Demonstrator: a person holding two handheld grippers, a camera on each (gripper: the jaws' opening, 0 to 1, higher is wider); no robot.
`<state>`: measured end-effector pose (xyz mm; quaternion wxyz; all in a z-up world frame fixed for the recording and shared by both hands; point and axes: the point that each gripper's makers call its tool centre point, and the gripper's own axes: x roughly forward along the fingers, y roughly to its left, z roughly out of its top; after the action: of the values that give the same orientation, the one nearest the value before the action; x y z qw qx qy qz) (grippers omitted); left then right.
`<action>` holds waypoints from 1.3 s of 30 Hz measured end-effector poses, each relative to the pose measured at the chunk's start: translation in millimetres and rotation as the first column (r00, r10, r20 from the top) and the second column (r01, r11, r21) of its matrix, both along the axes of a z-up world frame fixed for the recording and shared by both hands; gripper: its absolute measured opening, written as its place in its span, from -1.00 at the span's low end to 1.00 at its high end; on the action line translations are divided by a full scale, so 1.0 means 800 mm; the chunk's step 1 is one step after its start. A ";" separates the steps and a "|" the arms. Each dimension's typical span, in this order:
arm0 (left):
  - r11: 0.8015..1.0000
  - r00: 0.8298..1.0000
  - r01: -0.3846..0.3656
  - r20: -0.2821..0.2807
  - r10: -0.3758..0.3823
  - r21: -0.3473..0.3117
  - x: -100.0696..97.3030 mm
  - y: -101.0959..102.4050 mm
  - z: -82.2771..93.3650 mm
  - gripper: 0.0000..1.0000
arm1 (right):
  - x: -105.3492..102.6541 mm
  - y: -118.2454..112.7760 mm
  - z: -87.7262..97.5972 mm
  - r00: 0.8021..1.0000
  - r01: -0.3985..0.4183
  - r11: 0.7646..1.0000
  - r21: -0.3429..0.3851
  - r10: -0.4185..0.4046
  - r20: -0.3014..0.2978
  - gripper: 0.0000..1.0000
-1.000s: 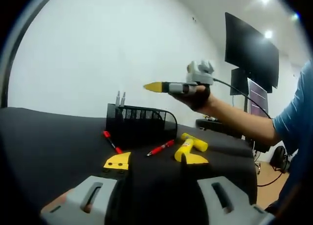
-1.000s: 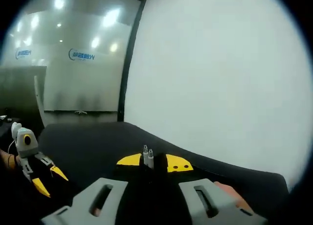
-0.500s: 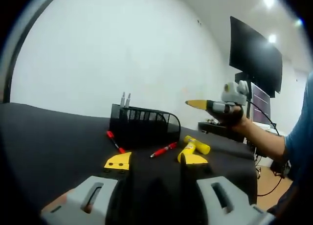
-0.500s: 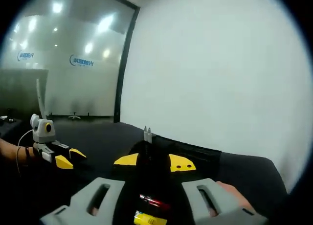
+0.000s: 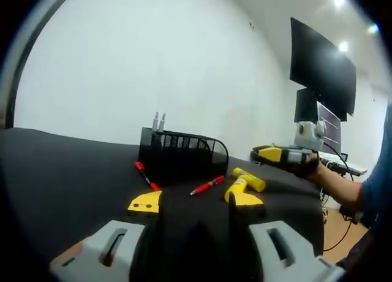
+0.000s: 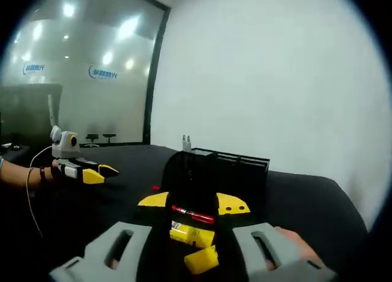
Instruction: Pick up pens and glue sticks and place them into the holder.
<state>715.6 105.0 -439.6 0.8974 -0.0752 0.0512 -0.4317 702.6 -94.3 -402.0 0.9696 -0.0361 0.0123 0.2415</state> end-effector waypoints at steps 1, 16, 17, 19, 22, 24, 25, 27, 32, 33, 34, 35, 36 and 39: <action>1.000 1.000 -0.001 -0.001 0.001 0.002 0.000 0.000 0.000 -0.10 | -0.003 -0.001 -0.004 1.000 -0.001 1.000 -0.001 0.001 -0.003 -0.49; 1.000 1.000 -0.022 -0.002 0.022 -0.018 0.006 0.000 0.002 0.41 | -0.034 -0.017 -0.026 0.999 -0.031 0.997 0.070 0.031 -0.006 -0.05; 1.000 1.000 -0.025 0.001 0.025 -0.019 0.006 0.001 0.003 0.45 | -0.035 -0.019 -0.026 1.000 -0.030 0.997 0.077 0.031 -0.004 -0.02; 0.999 1.000 -0.030 0.006 0.030 -0.018 0.007 0.000 0.003 0.54 | -0.036 -0.023 -0.028 1.000 -0.025 0.996 0.091 0.025 0.002 0.04; 0.999 0.999 -0.043 0.010 0.043 -0.014 0.010 -0.001 0.003 0.78 | -0.034 -0.029 -0.034 1.000 -0.016 0.993 0.117 0.017 -0.001 0.15; 0.999 0.999 -0.051 0.019 0.051 -0.012 0.012 -0.002 0.004 0.92 | -0.035 -0.025 -0.025 0.999 -0.034 0.992 0.124 0.030 0.035 0.29; 0.998 0.998 -0.057 0.023 0.057 -0.008 0.013 -0.001 0.004 0.92 | -0.035 -0.024 -0.026 0.999 -0.039 0.992 0.124 0.035 0.031 0.35; 0.998 0.997 -0.070 0.027 0.070 -0.001 0.015 0.001 0.004 0.92 | -0.035 -0.023 -0.032 0.999 -0.036 0.993 0.116 0.035 0.010 0.36; 0.997 0.997 -0.080 -0.004 0.080 0.012 0.021 -0.001 0.001 0.92 | -0.035 -0.019 -0.037 0.999 -0.040 0.996 0.084 0.039 0.010 0.41; 0.996 0.996 -0.084 -0.005 0.084 0.022 0.022 -0.002 0.000 0.92 | -0.035 -0.020 -0.037 0.999 -0.037 0.996 0.076 0.036 0.015 0.41; 0.992 0.992 -0.120 -0.019 0.121 0.041 0.027 0.001 -0.003 0.89 | -0.036 -0.020 -0.036 0.999 -0.042 0.996 0.081 0.041 0.017 0.41; 0.989 0.990 -0.128 -0.043 0.131 0.070 0.027 0.001 -0.008 0.78 | -0.038 -0.019 -0.033 0.999 -0.051 0.994 0.099 0.050 0.020 0.40; 0.988 0.989 -0.136 -0.045 0.140 0.068 0.029 -0.002 -0.007 0.64 | -0.039 -0.019 -0.033 0.998 -0.054 0.993 0.103 0.052 0.021 0.39; 0.966 0.969 -0.232 -0.057 0.239 0.113 0.040 0.003 -0.011 0.21 | -0.041 -0.019 -0.029 0.998 -0.051 0.993 0.105 0.047 0.036 0.31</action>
<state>747.4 107.7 -448.4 0.9428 -0.0482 0.0960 -0.3156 670.1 -109.5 -425.4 0.9641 0.0110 -0.0177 0.2648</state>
